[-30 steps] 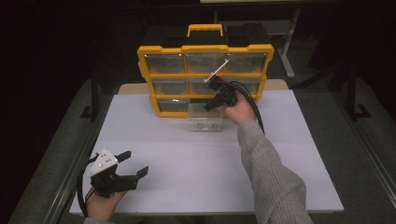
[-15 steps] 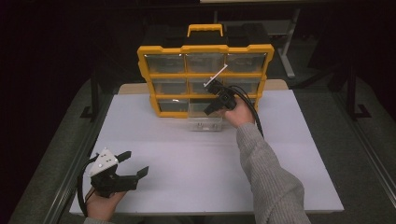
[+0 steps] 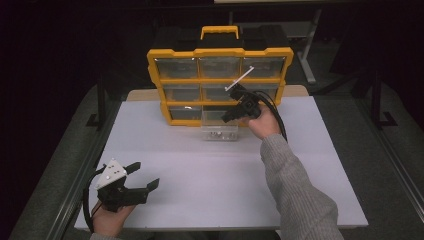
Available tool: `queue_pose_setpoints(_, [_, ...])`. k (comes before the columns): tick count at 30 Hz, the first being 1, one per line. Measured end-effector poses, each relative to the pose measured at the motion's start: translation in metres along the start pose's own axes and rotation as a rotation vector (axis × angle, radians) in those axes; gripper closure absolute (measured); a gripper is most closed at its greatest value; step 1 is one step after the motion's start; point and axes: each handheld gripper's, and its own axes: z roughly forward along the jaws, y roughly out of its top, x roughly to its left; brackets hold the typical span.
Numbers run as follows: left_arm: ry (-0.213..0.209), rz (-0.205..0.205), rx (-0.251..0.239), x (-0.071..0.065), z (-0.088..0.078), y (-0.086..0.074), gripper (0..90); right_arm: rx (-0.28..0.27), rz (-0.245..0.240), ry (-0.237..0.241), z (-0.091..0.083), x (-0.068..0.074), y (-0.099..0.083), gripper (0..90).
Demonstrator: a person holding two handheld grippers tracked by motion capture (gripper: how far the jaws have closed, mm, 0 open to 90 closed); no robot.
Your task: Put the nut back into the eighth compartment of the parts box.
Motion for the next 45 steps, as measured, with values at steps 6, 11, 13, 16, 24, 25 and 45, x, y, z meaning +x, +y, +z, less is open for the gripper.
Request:
queue_pose_setpoints(6, [0.000,0.003,0.006,0.000,0.001,0.000,15.8,-0.034,0.000,0.009,-0.019,-0.001,-0.013,63.7])
queue_pose_setpoints(11, [0.002,0.004,0.010,0.000,0.001,0.000,15.8,-0.058,0.017,0.017,-0.033,0.001,-0.026,62.5])
queue_pose_setpoints(13, [0.002,0.003,0.009,0.000,0.001,0.000,15.8,-0.073,0.021,0.016,-0.038,0.001,-0.031,62.2])
queue_pose_setpoints(16, [0.002,-0.003,0.005,0.000,0.001,0.000,15.8,-0.084,0.035,0.017,-0.045,0.001,-0.038,61.8])
queue_pose_setpoints(24, [0.002,-0.005,0.005,0.001,0.001,0.000,15.8,-0.105,0.043,0.012,-0.058,0.003,-0.055,59.5])
queue_pose_setpoints(25, [0.003,-0.009,0.006,0.001,0.001,0.000,15.8,-0.110,0.043,0.010,-0.060,0.003,-0.057,59.2])
queue_pose_setpoints(45, [0.004,-0.005,0.010,0.002,0.000,0.000,15.8,-0.153,0.069,-0.010,-0.074,0.006,-0.095,50.8])
